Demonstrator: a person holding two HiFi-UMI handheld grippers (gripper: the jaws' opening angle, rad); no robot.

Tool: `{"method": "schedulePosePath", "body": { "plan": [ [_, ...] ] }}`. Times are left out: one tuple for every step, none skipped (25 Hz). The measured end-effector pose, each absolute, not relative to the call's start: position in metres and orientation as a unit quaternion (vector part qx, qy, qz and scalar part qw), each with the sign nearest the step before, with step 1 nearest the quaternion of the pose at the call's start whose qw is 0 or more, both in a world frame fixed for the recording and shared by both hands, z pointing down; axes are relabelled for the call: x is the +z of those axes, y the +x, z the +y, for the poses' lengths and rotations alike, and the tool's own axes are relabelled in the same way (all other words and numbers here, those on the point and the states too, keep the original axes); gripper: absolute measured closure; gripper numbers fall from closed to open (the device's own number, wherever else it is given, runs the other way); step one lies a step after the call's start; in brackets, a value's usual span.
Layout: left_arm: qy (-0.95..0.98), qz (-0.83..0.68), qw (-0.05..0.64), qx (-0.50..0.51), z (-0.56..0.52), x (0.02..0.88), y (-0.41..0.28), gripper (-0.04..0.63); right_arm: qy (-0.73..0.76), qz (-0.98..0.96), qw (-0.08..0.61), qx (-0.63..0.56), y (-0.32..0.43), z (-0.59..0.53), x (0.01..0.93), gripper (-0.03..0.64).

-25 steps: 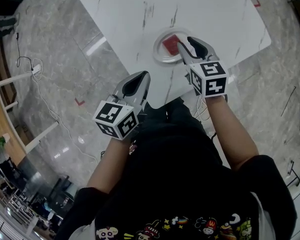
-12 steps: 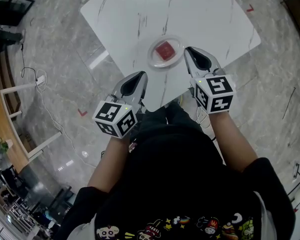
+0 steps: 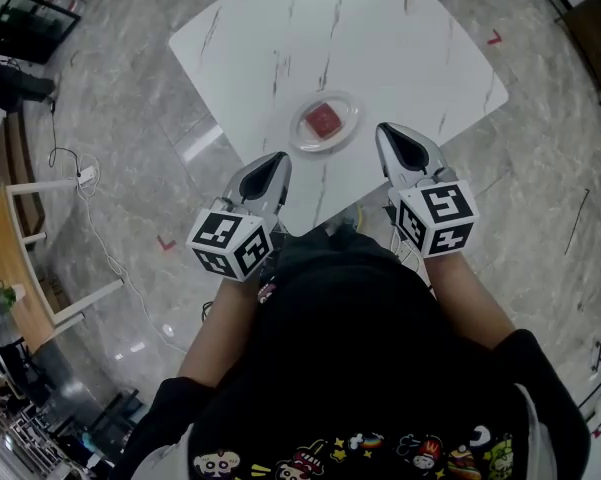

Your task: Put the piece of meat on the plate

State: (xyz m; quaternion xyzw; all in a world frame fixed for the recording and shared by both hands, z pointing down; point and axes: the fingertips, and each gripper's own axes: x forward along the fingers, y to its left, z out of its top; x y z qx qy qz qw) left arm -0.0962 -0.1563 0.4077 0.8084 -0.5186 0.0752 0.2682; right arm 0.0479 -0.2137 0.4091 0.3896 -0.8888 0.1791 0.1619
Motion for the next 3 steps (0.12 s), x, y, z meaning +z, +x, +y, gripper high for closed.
{"method": "schedulePosePath", "body": {
  "plan": [
    [0.808, -0.520, 0.267, 0.075, -0.1552, 0.4061, -0.0954, 0.595, 0.390, -0.888, 0.162, 0.180, 0.0519, -0.2113, 0.4076, 0.592],
    [0.808, -0.521, 0.266, 0.075, -0.1541, 0.4046, -0.0945, 0.595, 0.391, -0.888, 0.161, 0.181, 0.0559, -0.2091, 0.4060, 0.592],
    [0.807, -0.522, 0.265, 0.075, -0.1531, 0.4030, -0.0937, 0.595, 0.392, -0.887, 0.161, 0.182, 0.0599, -0.2070, 0.4044, 0.592]
  ]
}}
